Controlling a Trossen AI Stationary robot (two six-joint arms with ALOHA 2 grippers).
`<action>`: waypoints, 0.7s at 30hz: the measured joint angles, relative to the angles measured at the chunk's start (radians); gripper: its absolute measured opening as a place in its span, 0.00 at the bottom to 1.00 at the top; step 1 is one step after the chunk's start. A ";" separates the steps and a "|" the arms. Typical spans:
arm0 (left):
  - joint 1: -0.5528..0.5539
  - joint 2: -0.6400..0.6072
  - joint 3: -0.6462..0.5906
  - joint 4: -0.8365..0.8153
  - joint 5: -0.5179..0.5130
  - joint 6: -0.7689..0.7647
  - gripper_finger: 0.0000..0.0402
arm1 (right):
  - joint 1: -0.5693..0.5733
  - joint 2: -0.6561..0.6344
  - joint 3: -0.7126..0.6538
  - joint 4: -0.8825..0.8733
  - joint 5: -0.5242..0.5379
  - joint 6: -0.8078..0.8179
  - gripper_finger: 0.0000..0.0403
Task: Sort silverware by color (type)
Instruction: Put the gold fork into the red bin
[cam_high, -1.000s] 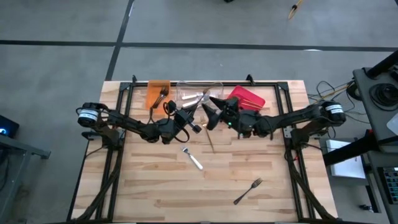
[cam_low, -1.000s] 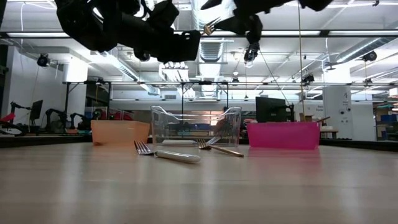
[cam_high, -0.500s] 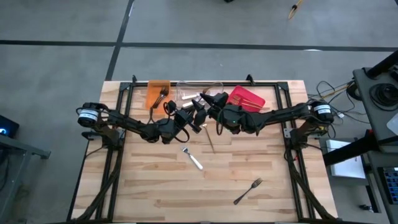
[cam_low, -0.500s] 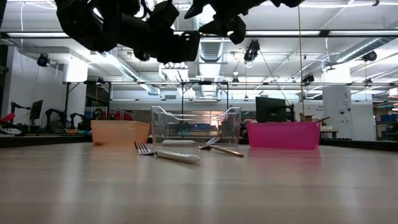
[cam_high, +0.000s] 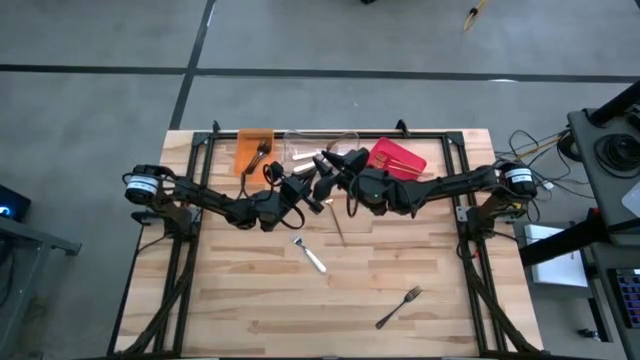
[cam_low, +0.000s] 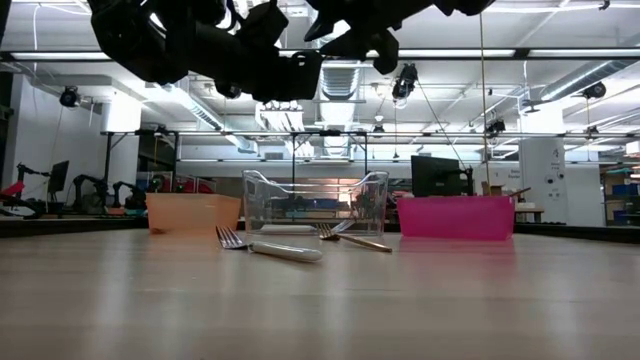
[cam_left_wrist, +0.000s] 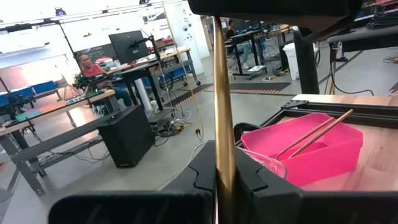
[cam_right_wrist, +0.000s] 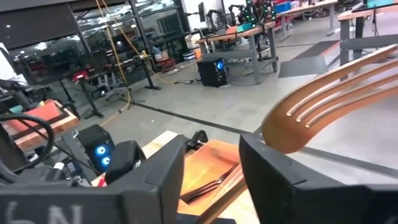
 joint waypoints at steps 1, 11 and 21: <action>0.000 0.000 0.000 0.000 0.000 0.000 0.00 | -0.003 0.000 0.000 0.000 0.000 -0.002 0.35; -0.003 0.000 0.000 0.002 0.004 0.000 0.00 | -0.009 0.003 -0.001 -0.004 0.001 -0.062 0.05; -0.003 0.000 0.000 -0.005 0.005 0.000 0.00 | -0.009 0.003 -0.002 -0.003 -0.062 -0.089 0.02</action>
